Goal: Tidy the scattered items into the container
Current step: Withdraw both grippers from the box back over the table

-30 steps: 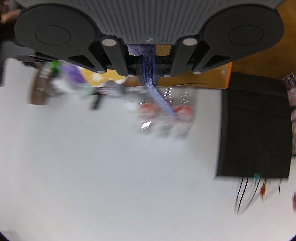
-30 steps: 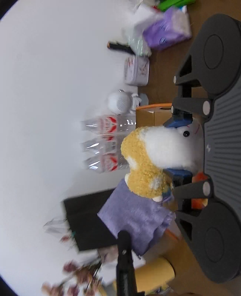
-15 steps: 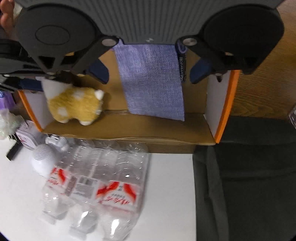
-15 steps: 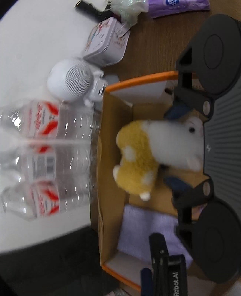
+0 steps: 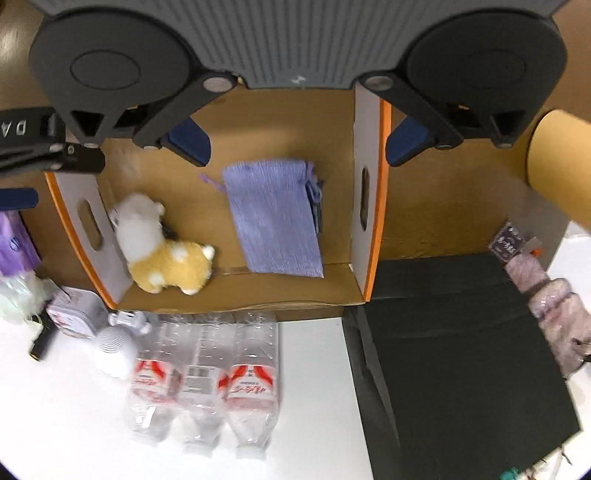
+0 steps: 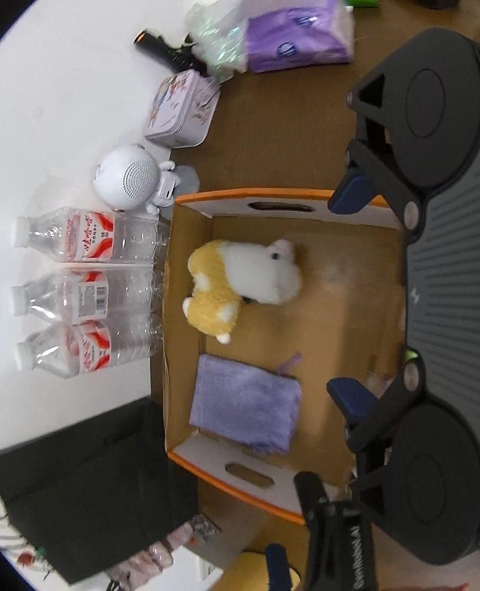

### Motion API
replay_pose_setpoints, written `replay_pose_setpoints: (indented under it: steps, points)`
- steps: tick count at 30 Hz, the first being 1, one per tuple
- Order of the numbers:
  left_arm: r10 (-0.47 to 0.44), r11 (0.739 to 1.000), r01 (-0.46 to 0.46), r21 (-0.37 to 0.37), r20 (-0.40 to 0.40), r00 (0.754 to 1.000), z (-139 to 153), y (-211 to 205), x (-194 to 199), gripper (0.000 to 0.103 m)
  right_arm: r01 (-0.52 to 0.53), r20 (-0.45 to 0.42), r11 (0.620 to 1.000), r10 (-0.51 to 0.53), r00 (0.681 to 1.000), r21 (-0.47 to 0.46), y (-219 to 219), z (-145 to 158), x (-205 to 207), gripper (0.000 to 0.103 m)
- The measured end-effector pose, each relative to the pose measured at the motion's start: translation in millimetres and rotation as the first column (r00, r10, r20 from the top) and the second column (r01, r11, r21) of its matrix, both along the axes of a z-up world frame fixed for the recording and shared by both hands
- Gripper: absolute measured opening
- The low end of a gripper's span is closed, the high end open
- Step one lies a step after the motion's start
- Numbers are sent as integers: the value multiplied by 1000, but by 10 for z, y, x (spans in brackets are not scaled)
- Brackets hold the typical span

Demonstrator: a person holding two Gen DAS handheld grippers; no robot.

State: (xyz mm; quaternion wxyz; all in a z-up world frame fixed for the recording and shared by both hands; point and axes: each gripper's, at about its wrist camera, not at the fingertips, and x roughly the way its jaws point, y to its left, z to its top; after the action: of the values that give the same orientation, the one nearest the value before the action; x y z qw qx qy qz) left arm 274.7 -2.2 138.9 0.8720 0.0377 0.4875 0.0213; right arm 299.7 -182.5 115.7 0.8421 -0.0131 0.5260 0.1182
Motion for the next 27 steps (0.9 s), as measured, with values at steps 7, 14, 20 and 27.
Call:
replay_pose_setpoints:
  steps: [7, 14, 20, 27]
  points:
    - [2, 999, -11, 33, 260, 966, 417, -111, -1049, 103, -2, 275, 998, -18, 961, 70, -32, 387, -1048, 99]
    - [25, 999, -3, -49, 447, 894, -25, -34, -2280, 103, -42, 499, 999, 28, 866, 17, -182, -160, -2181, 103]
    - [-3, 999, 23, -33, 509, 861, -721, -25, -3010, 103, -29, 491, 997, -11, 871, 74, -254, -867, -2824, 103]
    - [-16, 999, 28, -30, 361, 932, -1270, 14, -3097, 103, -59, 457, 997, 27, 889, 55, -164, -1296, -3048, 103]
